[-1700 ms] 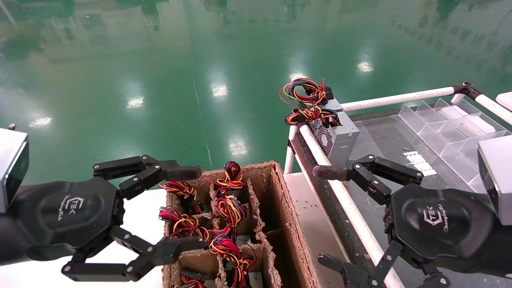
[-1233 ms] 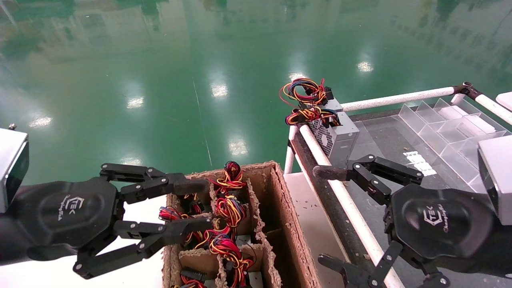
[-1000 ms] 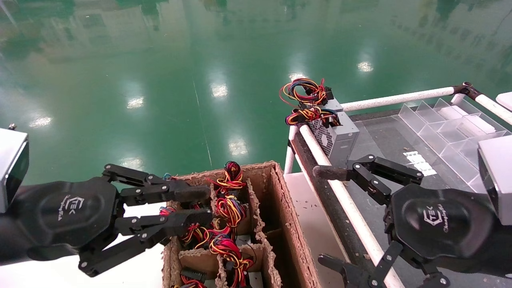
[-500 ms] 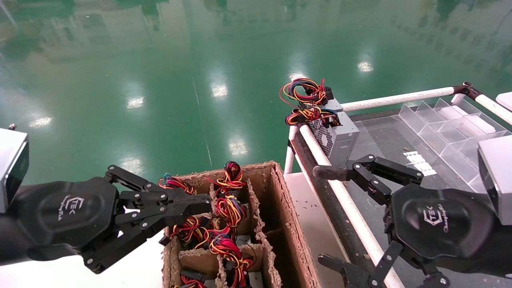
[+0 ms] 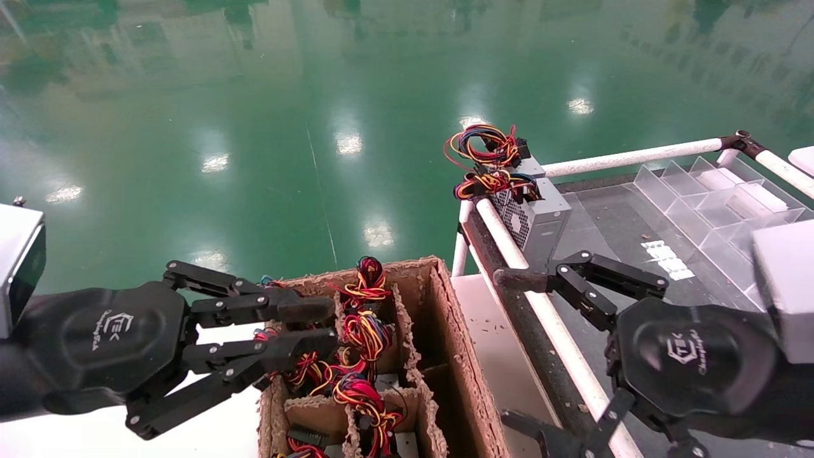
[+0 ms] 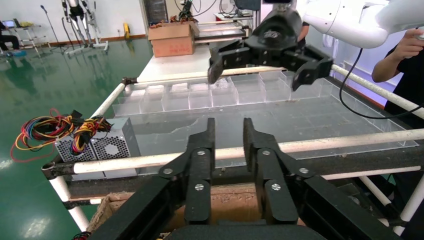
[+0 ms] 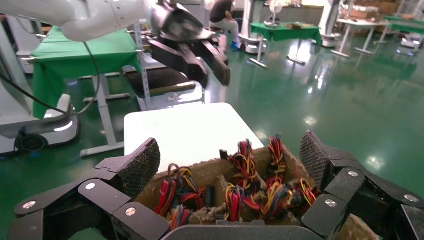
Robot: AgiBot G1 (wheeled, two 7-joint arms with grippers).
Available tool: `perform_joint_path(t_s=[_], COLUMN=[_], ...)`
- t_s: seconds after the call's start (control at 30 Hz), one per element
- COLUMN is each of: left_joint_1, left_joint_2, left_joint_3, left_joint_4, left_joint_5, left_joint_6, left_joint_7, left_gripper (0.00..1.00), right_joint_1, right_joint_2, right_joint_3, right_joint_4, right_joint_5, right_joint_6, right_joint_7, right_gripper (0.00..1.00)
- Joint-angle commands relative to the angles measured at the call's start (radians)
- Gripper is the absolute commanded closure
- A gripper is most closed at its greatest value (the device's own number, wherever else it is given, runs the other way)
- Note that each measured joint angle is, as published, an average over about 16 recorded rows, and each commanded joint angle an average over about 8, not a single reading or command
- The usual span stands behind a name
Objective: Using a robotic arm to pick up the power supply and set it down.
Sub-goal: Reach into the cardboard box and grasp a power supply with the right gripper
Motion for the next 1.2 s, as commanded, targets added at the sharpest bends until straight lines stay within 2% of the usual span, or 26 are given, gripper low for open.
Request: perform_joint_path(t_s=[0.03,0.33,0.7,0.77,0.97,1.0,1.07,1.2], left_joint_1=[0.0,0.0,0.0,0.0,0.0,0.0,0.0,0.0], left_joint_2=[0.0,0.0,0.0,0.0,0.0,0.0,0.0,0.0], left_joint_3=[0.0,0.0,0.0,0.0,0.0,0.0,0.0,0.001], left_joint_4=[0.0,0.0,0.0,0.0,0.0,0.0,0.0,0.0], left_joint_5=[0.0,0.0,0.0,0.0,0.0,0.0,0.0,0.0], left_joint_6=[0.0,0.0,0.0,0.0,0.0,0.0,0.0,0.0], left_joint_7=[0.0,0.0,0.0,0.0,0.0,0.0,0.0,0.0], left_gripper=[0.0,0.0,0.0,0.0,0.0,0.0,0.0,0.0], right_joint_1=[-0.004,0.009,0.125,0.145,0.184,0.188,0.195,0.208], right_joint_2=[0.001,-0.046,-0.207,-0.239,-0.315,-0.324,-0.338,-0.359], right_joint_3=[-0.001,-0.069,-0.212,-0.237,-0.317,-0.33,-0.355,-0.395], right_joint_4=[-0.005,-0.025,-0.176,-0.21,-0.285,-0.294,-0.31,-0.342], right_joint_5=[-0.006,-0.103,-0.256,-0.278,-0.326,-0.331,-0.339,-0.345], right_joint_6=[0.009,0.036,-0.049,-0.069,-0.106,-0.107,-0.108,-0.106], right_joint_7=[0.002,0.045,0.076,0.07,0.039,0.033,0.021,0.0], right_gripper=[0.0,0.0,0.0,0.11,0.84,0.92,1.0,1.0])
